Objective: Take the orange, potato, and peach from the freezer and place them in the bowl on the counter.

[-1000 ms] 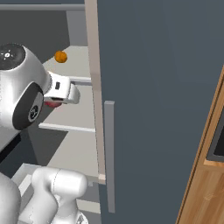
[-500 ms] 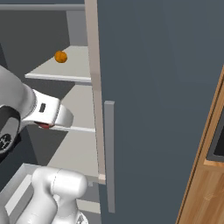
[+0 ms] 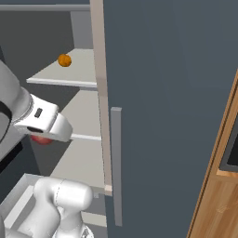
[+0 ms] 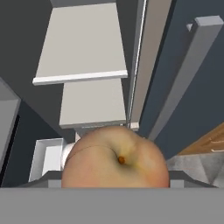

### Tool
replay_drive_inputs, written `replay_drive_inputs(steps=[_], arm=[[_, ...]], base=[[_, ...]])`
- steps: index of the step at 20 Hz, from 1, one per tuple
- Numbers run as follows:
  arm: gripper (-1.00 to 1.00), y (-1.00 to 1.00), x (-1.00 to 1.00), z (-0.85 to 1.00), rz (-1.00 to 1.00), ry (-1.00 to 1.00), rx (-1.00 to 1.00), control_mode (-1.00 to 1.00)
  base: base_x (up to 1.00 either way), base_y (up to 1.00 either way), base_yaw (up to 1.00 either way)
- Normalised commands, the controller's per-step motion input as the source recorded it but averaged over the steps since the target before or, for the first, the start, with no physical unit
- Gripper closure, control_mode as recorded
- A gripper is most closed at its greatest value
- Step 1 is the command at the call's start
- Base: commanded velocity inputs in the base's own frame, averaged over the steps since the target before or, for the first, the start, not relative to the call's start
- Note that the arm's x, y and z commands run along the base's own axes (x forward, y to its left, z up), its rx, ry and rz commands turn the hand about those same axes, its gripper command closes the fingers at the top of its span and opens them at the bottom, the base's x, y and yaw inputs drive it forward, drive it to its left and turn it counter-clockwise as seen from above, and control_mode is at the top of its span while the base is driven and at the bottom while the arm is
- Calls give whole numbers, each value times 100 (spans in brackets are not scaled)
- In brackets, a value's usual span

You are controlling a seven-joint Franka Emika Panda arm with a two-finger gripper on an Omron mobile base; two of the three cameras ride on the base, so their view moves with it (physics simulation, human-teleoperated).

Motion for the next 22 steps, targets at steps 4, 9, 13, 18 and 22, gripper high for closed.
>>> replay_drive_inputs(steps=[4, 9, 13, 18, 22], arm=[[100, 37, 0, -23, 0, 6, -1, -100], [100, 31, -8, -26, 0, 0, -1, -100], [100, 1, -1, -11, 0, 0, 0, -100], [100, -1, 0, -11, 2, 0, 0, -100], [100, 0, 0, -14, 1, 0, 0, -100]], base=[[0, 0, 0], [0, 0, 0], [0, 0, 0], [0, 0, 0], [0, 0, 0]])
